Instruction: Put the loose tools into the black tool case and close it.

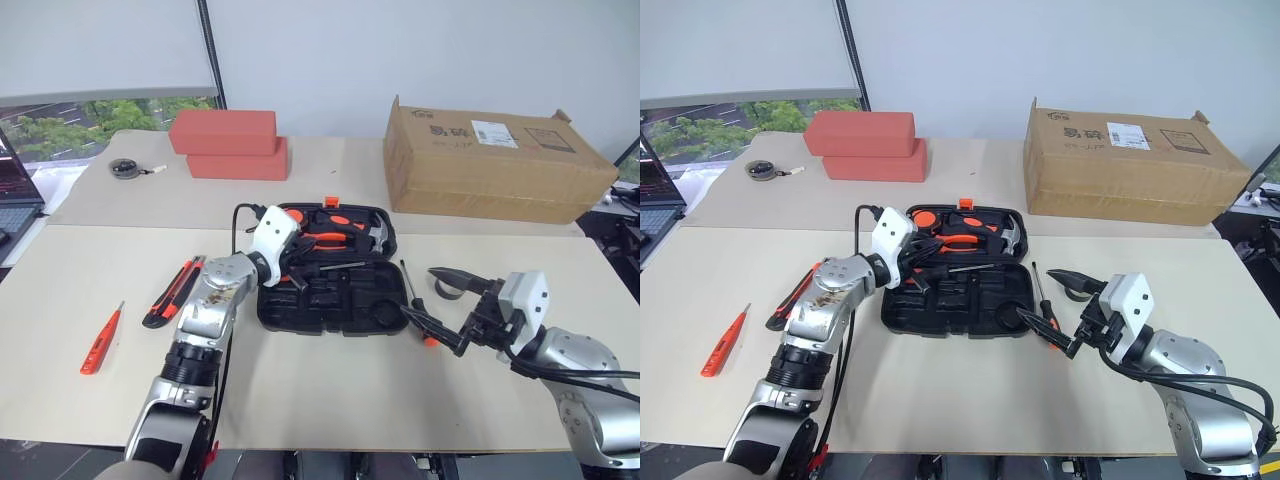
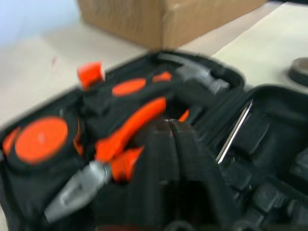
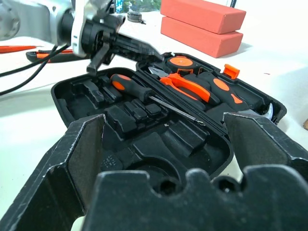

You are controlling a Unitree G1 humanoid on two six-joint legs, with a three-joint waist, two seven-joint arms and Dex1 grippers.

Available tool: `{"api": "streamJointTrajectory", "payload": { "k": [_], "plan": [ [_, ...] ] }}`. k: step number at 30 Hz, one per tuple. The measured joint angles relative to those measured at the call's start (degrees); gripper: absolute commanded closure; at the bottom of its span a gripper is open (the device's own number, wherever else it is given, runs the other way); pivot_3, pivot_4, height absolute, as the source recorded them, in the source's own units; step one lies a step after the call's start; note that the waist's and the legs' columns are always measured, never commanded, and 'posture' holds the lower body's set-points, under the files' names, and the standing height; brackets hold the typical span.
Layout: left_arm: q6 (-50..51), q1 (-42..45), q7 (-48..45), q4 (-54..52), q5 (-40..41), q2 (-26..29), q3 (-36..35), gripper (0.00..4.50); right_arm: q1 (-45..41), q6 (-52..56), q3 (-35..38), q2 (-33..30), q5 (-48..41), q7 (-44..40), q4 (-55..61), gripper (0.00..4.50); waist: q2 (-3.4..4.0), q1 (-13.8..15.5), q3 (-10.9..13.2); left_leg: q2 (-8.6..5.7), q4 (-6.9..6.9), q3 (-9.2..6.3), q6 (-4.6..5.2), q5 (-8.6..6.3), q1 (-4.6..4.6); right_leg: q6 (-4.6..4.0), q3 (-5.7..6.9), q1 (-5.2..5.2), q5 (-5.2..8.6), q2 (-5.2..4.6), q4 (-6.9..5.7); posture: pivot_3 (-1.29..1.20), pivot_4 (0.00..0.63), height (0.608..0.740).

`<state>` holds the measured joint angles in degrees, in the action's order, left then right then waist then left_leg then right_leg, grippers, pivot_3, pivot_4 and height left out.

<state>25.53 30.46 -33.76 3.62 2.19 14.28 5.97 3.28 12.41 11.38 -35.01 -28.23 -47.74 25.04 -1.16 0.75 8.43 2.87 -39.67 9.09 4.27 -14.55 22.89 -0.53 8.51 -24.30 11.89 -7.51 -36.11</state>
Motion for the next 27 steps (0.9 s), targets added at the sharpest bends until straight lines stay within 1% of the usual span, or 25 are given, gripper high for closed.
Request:
{"api": "streamJointTrajectory", "payload": {
  "k": [4, 9, 12, 16, 20, 27],
  "plan": [
    [0.29, -0.54, 2.68, 1.85, -1.42, -0.51, 1.48, 4.45, 0.08, 0.00, 0.01, 0.00, 0.01, -0.07, 0.00, 0.00, 0.01, 0.02, -0.01, 0.03, 0.00, -0.05, -0.08, -0.01, 0.02, -0.03, 0.05, -0.02, -0.02, -0.01, 0.00, 0.00, 0.150, 0.712],
    [-0.30, 0.03, 2.16, 3.53, -2.13, -0.11, 3.64, 4.45, 0.47, -0.01, 0.02, 0.00, 0.03, -0.08, 0.00, 0.00, 0.07, 0.04, -0.04, 0.01, 0.00, -0.05, 0.00, -0.02, 0.06, -0.04, 0.04, -0.02, -0.02, -0.04, 0.04, 0.00, 0.150, 0.712],
    [-0.38, 1.43, 0.18, 4.62, -3.27, 0.86, 6.28, 4.45, 0.49, -0.01, 0.02, 0.00, 0.08, -0.01, 0.00, 0.00, 0.21, 0.44, -0.12, -0.01, 0.00, -0.05, 0.04, -0.06, 0.05, -0.04, 0.05, 0.01, -0.02, -0.06, 0.07, 0.00, 0.150, 0.712],
    [-1.90, 4.50, -1.44, 7.60, -6.84, 2.20, 10.45, 4.45, 0.49, -0.03, 0.01, 0.18, 0.36, 0.24, 0.00, 0.00, 0.45, 0.91, -0.28, -0.04, -0.03, -0.06, 0.06, -0.16, 0.03, -0.03, 0.03, 0.06, -0.02, -0.08, 0.11, 0.00, 0.150, 0.712],
    [-4.75, 5.88, -2.79, 8.78, -10.54, 4.02, 14.40, 4.45, 0.59, -0.03, 0.01, 0.26, 0.53, 0.54, 0.00, 0.00, 0.62, 1.41, -0.49, -0.04, -0.03, -0.06, -0.17, -0.30, -0.03, -0.03, 0.03, 0.08, -0.01, -0.09, 0.12, 0.00, 0.150, 0.712],
    [-9.00, 6.45, -2.80, 12.32, -13.48, 4.02, 15.78, 4.45, 1.88, -0.02, -0.01, 0.26, 1.50, 1.14, 0.00, 0.00, 0.80, 1.50, -1.04, -0.03, -0.04, -0.13, -0.18, -0.35, -0.20, -0.03, 0.05, 0.08, 0.01, -0.16, 0.15, 0.00, 0.150, 0.712]
  ]
}}
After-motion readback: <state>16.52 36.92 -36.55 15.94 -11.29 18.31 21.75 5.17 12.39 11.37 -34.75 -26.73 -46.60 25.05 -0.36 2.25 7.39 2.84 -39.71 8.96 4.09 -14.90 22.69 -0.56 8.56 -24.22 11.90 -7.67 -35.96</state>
